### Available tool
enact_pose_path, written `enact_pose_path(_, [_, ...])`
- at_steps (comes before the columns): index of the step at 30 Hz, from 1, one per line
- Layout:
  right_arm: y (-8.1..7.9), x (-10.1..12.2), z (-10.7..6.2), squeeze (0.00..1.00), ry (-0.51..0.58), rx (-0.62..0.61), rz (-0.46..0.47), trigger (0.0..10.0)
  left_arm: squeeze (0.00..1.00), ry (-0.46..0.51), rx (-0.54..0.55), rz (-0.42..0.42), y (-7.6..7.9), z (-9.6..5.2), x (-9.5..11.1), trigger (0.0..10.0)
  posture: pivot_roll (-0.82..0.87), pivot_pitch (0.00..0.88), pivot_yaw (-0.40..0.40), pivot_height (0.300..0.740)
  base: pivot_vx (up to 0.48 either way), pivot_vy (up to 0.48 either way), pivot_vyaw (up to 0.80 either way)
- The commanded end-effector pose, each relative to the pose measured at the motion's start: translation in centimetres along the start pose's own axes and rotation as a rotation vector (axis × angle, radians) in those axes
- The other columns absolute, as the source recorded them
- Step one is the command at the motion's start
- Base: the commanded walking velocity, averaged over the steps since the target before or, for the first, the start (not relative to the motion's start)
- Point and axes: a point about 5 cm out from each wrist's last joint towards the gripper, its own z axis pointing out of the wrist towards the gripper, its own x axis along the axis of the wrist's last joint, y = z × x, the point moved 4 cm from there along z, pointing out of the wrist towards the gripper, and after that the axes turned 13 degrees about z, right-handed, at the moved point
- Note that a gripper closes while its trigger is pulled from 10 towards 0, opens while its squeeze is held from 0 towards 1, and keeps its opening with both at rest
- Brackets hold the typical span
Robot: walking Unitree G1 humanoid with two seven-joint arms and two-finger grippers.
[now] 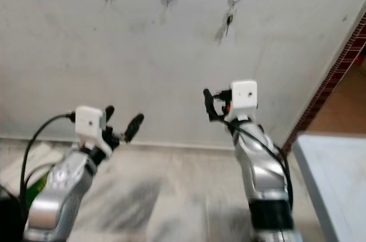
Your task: Hang keys on a hook
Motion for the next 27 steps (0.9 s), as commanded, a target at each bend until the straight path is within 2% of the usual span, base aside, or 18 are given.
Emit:
enact_pose_path(1, [-0.57,0.6,0.15,0.0,0.021,0.017,-0.002,10.0,0.0,0.005,0.02,0.022,-0.84,-0.01,0.34,10.0,0.0,0.0,-0.002,0.74,0.0,0.0,0.0])
enact_pose_path(7, [-0.58,0.58,0.18,0.0,0.019,0.017,-0.003,10.0,0.0,0.0,0.022,0.006,-0.93,0.03,0.29,10.0,0.0,0.0,-0.002,0.74,0.0,0.102,0.0])
enact_pose_path(27, [-0.56,0.46,0.11,0.0,0.019,0.013,-0.008,10.0,0.0,-0.004,0.01,-0.004,-0.78,0.09,0.28,10.0,0.0,0.0,0.002,0.74,0.0,0.475,0.0])
